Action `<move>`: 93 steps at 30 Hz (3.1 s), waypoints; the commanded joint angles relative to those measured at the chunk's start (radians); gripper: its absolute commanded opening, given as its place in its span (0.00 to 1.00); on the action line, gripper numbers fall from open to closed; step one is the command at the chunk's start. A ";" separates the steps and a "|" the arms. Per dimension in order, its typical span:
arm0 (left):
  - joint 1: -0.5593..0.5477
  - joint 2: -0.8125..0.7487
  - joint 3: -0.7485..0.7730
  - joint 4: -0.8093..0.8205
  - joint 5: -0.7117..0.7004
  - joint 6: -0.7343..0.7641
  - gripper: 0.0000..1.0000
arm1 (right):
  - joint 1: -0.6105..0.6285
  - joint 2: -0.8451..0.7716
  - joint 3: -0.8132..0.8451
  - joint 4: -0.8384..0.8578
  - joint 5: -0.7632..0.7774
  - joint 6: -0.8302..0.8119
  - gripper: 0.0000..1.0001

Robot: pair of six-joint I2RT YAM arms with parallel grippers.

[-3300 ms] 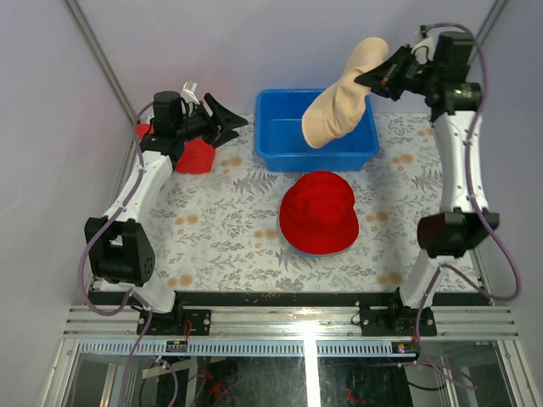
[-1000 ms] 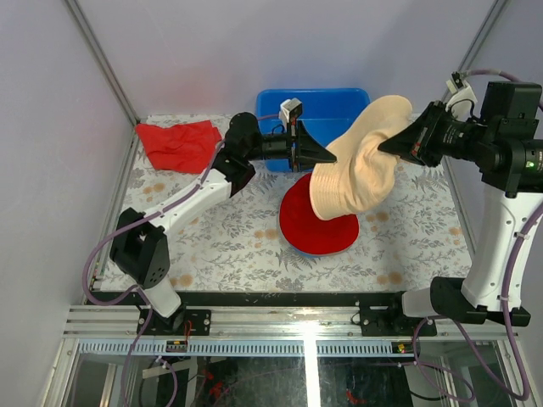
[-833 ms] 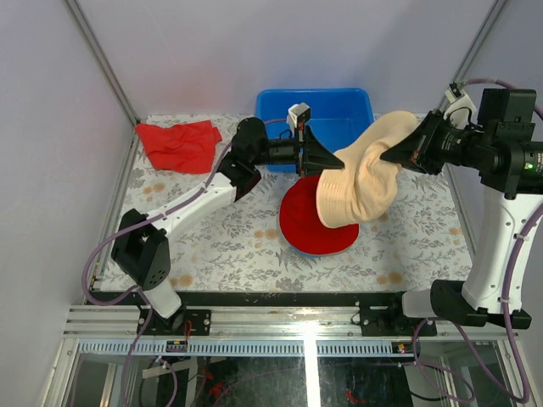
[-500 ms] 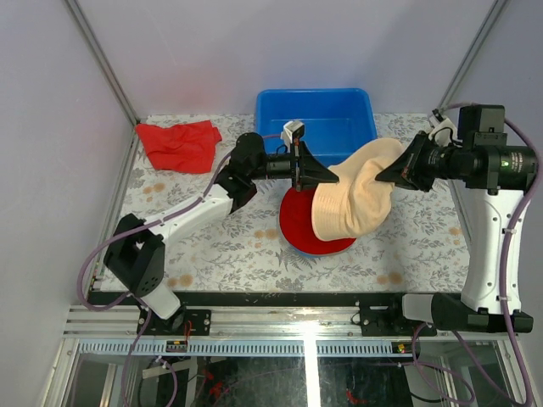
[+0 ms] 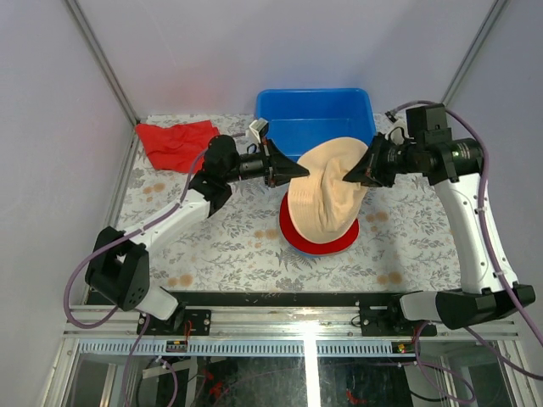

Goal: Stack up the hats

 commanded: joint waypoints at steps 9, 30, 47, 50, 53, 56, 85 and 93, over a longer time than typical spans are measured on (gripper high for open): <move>0.086 -0.125 -0.214 -0.043 -0.051 0.158 0.00 | 0.057 0.028 -0.092 0.138 0.006 0.045 0.18; 0.105 -0.062 -0.348 -0.020 -0.020 0.248 0.00 | -0.017 -0.073 -0.189 0.111 0.356 -0.105 0.78; 0.136 -0.012 -0.390 0.007 0.019 0.251 0.00 | -0.350 -0.292 -0.778 0.611 -0.244 -0.040 0.81; 0.136 -0.006 -0.372 0.003 0.024 0.248 0.00 | -0.382 -0.290 -0.844 0.687 -0.319 0.003 0.80; 0.138 0.002 -0.358 -0.005 0.028 0.251 0.00 | -0.411 -0.294 -0.922 0.804 -0.396 0.077 0.78; 0.138 0.012 -0.341 -0.008 0.032 0.251 0.00 | -0.440 -0.307 -1.003 0.959 -0.464 0.179 0.77; 0.141 0.078 -0.274 -0.026 0.038 0.238 0.00 | -0.480 -0.218 -1.347 1.835 -0.617 0.784 0.15; 0.142 0.089 -0.251 -0.031 0.037 0.236 0.00 | -0.489 -0.211 -1.324 1.777 -0.598 0.759 0.00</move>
